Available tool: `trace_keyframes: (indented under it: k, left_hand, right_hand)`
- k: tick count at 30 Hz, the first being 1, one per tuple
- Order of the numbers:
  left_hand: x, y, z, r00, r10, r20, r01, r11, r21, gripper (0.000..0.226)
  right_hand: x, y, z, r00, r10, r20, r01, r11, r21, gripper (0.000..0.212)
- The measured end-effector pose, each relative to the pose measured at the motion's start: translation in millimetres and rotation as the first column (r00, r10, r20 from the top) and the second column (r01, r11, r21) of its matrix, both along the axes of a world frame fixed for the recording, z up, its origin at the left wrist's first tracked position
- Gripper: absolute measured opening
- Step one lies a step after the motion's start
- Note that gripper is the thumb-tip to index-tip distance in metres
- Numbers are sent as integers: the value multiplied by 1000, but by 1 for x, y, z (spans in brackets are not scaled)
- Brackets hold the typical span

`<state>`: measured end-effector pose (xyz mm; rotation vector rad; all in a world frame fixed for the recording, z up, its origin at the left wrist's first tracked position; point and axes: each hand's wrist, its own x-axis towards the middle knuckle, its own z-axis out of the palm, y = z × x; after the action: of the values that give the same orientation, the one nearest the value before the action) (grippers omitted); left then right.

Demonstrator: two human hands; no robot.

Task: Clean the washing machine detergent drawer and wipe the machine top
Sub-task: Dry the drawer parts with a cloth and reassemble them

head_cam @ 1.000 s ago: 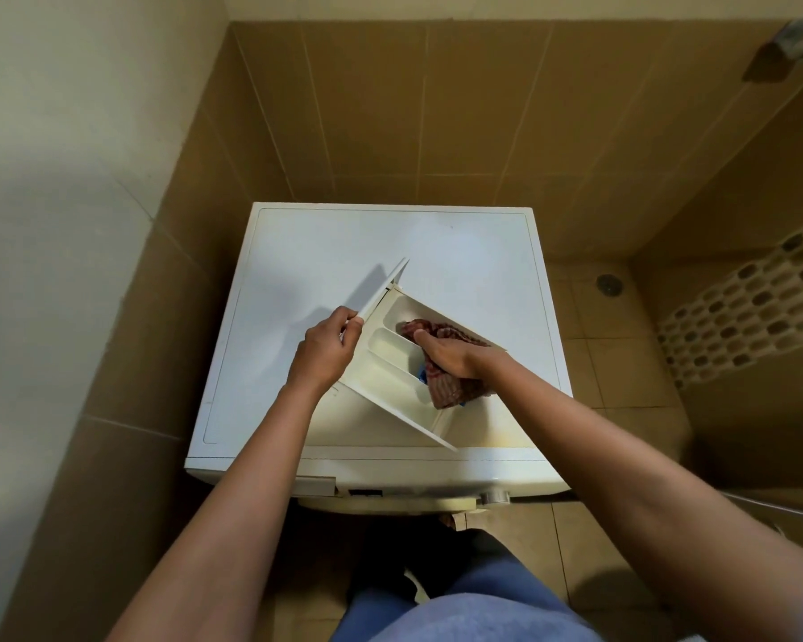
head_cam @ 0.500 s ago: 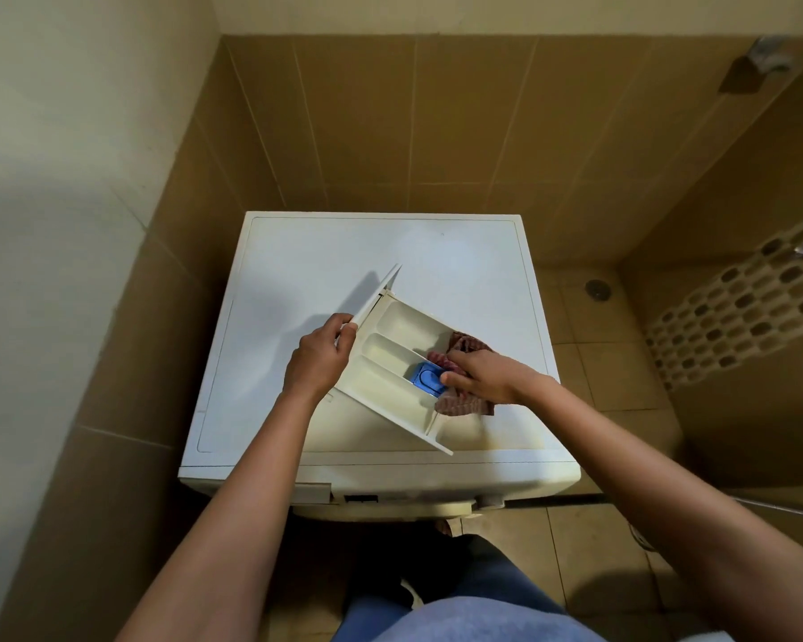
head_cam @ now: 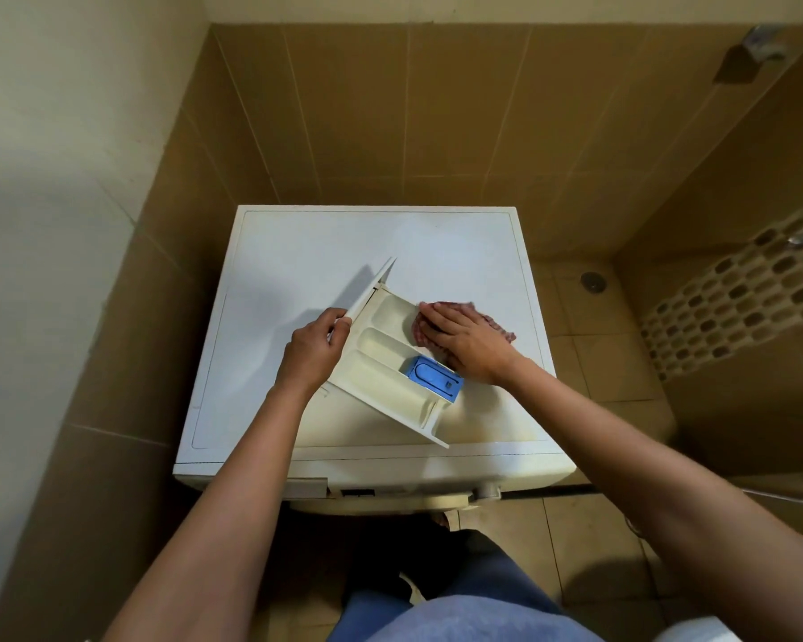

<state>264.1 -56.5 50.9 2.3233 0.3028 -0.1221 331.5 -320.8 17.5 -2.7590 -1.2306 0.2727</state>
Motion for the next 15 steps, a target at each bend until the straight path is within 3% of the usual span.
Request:
trace_keyframes:
  k: [9, 15]
  left_hand:
    - [0, -1, -2, 1000, 22, -12, -22, 1000, 10, 31]
    - [1, -2, -3, 999, 41, -13, -41, 999, -26, 28]
  right_hand:
    - [-21, -44, -6, 960, -238, -144, 263, 948, 182, 36]
    - [-25, -68, 3, 958, -277, -72, 286, 939, 193, 25]
